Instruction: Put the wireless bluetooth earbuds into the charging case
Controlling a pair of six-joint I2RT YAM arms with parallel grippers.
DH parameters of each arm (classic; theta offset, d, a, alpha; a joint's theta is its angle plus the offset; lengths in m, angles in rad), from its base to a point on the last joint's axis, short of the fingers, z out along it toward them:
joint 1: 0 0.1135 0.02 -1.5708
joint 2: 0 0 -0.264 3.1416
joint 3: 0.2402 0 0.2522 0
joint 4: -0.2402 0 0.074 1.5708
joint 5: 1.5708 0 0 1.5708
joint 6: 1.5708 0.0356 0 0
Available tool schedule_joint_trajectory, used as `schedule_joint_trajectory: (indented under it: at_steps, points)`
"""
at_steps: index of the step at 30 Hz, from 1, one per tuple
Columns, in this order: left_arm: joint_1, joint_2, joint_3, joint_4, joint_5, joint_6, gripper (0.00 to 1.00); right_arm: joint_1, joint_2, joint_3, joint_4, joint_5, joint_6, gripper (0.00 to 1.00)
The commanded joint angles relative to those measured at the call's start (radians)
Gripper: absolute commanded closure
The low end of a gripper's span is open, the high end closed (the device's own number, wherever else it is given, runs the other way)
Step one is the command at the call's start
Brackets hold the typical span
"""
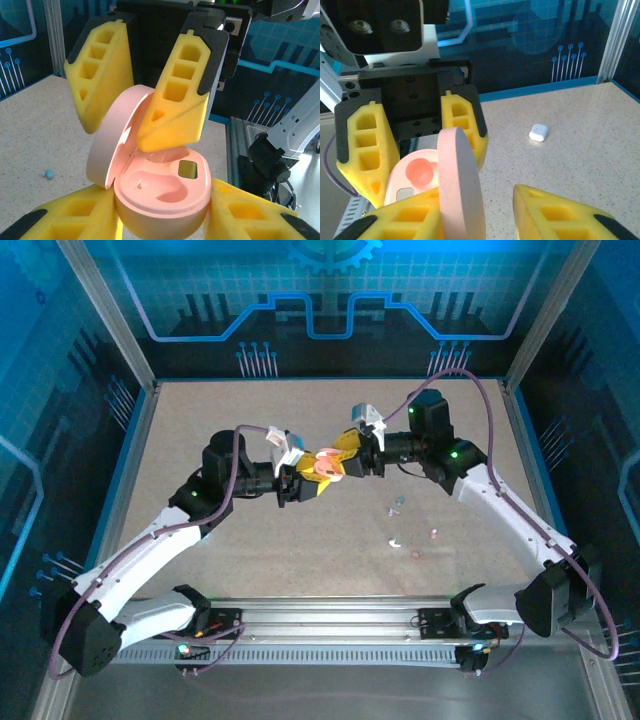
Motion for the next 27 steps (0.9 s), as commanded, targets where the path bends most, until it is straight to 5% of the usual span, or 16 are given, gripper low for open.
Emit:
schedule_joint_trajectory:
  at_steps: [1,9,18,27]
  points:
    - [-0.010,0.007,0.028,0.007,0.036,0.022,0.59,0.016,0.022,0.052,-0.047,-0.027,-0.043,0.74]
    - [-0.010,0.016,0.013,0.013,0.006,0.028,0.50,0.021,0.010,0.048,-0.040,0.005,-0.040,0.87]
    - [-0.012,0.030,0.010,0.030,-0.016,0.001,0.33,0.025,-0.011,0.023,-0.009,0.033,-0.038,0.88]
    - [-0.017,0.045,0.004,0.073,-0.021,-0.022,0.32,0.035,-0.007,0.020,-0.003,0.047,-0.034,0.88]
